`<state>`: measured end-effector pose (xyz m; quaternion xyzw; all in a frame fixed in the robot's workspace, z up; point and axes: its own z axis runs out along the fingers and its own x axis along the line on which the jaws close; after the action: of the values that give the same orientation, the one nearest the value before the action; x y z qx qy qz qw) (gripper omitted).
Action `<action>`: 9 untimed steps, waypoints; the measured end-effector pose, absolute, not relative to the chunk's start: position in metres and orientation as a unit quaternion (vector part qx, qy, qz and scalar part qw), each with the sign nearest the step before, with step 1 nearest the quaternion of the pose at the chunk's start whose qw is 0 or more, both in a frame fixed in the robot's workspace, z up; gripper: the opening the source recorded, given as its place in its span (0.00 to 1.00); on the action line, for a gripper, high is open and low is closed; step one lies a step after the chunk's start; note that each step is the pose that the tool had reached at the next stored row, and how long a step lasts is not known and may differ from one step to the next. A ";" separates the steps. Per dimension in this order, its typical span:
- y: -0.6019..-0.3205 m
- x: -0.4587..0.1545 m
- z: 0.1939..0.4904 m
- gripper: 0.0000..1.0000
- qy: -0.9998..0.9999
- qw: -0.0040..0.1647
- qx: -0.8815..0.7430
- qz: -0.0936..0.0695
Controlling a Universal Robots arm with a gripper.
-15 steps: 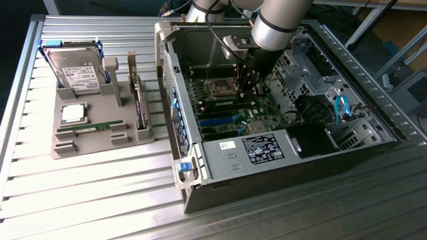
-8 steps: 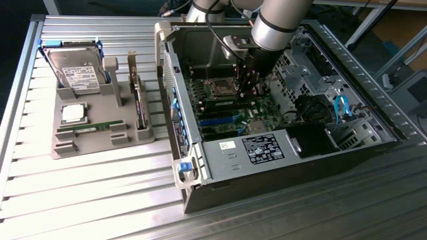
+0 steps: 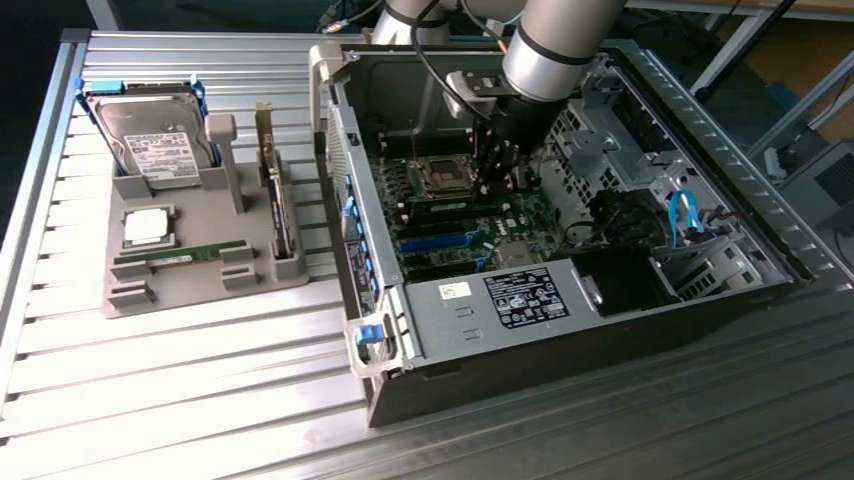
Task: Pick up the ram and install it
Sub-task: 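Insert the ram into the slot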
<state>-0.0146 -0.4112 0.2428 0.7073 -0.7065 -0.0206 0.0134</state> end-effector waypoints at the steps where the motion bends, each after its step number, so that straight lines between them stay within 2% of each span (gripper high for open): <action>1: -0.411 -0.015 0.243 0.13 -0.707 0.013 0.707 -0.021; 9: -0.411 -0.015 0.241 0.13 -0.707 0.013 0.707 -0.021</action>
<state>-0.0146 -0.4111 0.2410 0.7072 -0.7065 -0.0206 0.0134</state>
